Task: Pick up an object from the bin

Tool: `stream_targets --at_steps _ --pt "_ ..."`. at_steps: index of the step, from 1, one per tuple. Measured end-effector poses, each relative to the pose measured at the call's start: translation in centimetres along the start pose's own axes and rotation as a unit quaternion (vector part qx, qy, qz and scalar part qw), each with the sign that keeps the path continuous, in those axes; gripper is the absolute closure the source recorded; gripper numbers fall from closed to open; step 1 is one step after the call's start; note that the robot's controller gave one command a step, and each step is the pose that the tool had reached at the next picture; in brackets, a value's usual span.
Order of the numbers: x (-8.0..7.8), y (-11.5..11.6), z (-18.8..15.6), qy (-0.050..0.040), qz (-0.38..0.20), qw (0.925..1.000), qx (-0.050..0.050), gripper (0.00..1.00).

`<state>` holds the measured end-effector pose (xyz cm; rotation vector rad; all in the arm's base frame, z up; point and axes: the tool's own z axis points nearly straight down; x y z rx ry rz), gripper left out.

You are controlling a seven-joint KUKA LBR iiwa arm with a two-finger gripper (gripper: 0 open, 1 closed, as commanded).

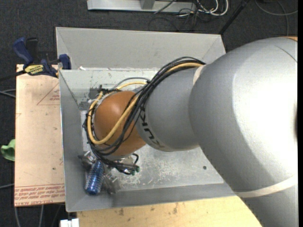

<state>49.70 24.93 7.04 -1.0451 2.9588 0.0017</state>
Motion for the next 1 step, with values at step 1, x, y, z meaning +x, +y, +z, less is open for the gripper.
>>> stream_targets --at_steps 1 --pt "0.10 0.03 0.09 0.0015 0.001 1.0000 -0.001 1.00"
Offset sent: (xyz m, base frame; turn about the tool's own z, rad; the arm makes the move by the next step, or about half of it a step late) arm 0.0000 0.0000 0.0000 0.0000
